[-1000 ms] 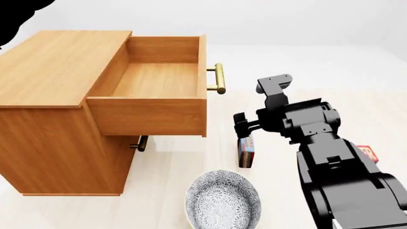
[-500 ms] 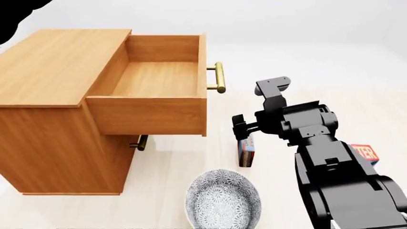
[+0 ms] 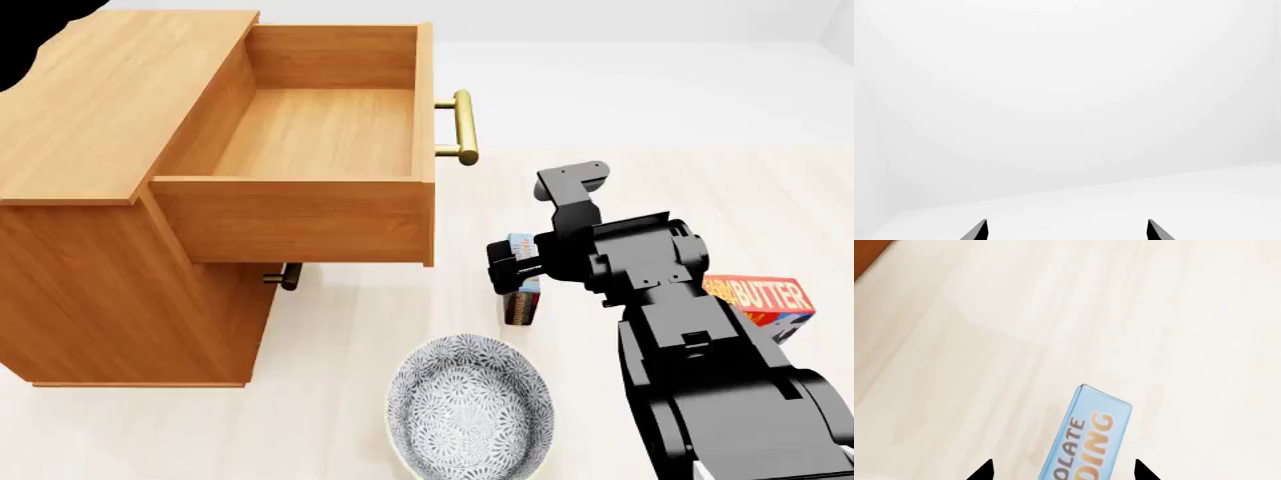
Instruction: Put the chocolate pudding in the top drawer of the cabinet and close it.
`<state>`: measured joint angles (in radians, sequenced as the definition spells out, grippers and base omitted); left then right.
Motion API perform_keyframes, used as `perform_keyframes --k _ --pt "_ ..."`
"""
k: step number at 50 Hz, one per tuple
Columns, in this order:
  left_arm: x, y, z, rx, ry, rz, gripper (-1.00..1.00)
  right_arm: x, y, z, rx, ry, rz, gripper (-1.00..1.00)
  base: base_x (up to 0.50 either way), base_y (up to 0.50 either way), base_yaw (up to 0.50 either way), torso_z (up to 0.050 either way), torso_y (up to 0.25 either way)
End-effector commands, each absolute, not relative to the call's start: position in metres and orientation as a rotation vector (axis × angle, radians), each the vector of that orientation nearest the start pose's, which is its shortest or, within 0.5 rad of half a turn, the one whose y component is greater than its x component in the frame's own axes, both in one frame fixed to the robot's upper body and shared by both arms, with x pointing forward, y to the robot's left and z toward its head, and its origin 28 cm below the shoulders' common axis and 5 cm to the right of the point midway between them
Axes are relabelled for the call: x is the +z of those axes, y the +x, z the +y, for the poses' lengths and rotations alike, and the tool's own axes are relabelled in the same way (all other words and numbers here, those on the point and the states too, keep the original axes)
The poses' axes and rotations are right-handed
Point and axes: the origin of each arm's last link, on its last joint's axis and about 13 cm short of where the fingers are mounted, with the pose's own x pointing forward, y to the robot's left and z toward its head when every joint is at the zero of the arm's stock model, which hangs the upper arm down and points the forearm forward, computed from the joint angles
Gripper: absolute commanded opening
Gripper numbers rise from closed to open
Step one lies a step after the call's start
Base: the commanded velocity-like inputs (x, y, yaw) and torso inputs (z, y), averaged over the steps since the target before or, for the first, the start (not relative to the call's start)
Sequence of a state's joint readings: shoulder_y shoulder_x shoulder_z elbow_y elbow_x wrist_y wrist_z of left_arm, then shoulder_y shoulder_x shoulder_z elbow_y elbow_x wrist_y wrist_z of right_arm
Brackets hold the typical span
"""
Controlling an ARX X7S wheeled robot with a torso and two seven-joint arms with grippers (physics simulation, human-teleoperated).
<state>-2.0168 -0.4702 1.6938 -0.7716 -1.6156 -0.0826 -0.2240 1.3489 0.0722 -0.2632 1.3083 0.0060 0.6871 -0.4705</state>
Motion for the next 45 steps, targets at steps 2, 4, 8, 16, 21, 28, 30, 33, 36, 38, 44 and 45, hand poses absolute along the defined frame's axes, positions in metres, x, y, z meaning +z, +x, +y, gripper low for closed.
perform_keyframes --k 2,4,8,16,21,28,30,33,36,38,44,45 --pt "0.4146 0.3842 0.2592 -0.082 0.106 -0.288 1.0 0.1634 0.4074 -0.1327 0.354 -0.096 0.697 1.0 0.0 0.0 0.0 0.0 -0.13" --pt "0.4146 0.3842 0.2592 -0.082 0.105 -0.287 1.0 0.1634 0.4074 -0.1327 0.354 -0.096 0.697 1.0 0.0 0.0 0.0 0.0 -0.131" --pt "0.4146 0.3842 0.2592 -0.082 0.105 -0.288 1.0 0.1631 0.4073 -0.133 0.354 -0.095 0.697 1.0 0.0 0.0 0.0 0.0 -0.131" --pt "0.4146 0.3842 0.2592 -0.081 0.105 -0.288 1.0 0.1622 0.407 -0.1336 0.352 -0.094 0.698 1.0 0.0 0.0 0.0 0.0 -0.131" --pt "0.4146 0.3843 0.2592 -0.081 0.1 -0.289 1.0 0.162 0.407 -0.1337 0.352 -0.094 0.698 1.0 0.0 0.0 0.0 0.0 -0.131" --pt "0.4144 0.3843 0.259 -0.075 0.084 -0.294 1.0 0.1613 0.4068 -0.1336 0.351 -0.093 0.7 1.0 0.0 0.0 0.0 0.0 -0.028" --pt "0.4144 0.3843 0.259 -0.073 0.082 -0.295 1.0 0.1612 0.4068 -0.1334 0.352 -0.093 0.7 1.0 0.0 0.0 0.0 0.0 0.0" --pt "0.4144 0.3843 0.259 -0.072 0.08 -0.296 1.0 0.1614 0.4069 -0.1331 0.352 -0.093 0.699 1.0 0.0 0.0 0.0 0.0 0.0" --pt "0.4144 0.3843 0.259 -0.073 0.08 -0.296 1.0 0.1614 0.4071 -0.1328 0.352 -0.093 0.696 -1.0 0.0 0.0 0.0 0.0 0.0" --pt "0.4143 0.3843 0.2589 -0.074 0.078 -0.296 1.0 0.1616 0.4073 -0.1326 0.35 -0.097 0.692 -1.0 0.0 0.0 0.0 0.0 0.0" --pt "0.4143 0.3843 0.2589 -0.073 0.079 -0.298 1.0 0.1625 0.4078 -0.1324 0.346 -0.103 0.687 -1.0 0.0 0.0 0.0 0.0 0.0" --pt "0.4143 0.3843 0.2589 -0.073 0.078 -0.298 1.0 0.1626 0.4078 -0.1324 0.346 -0.104 0.686 -1.0 0.0 0.0 0.0 0.0 0.0"
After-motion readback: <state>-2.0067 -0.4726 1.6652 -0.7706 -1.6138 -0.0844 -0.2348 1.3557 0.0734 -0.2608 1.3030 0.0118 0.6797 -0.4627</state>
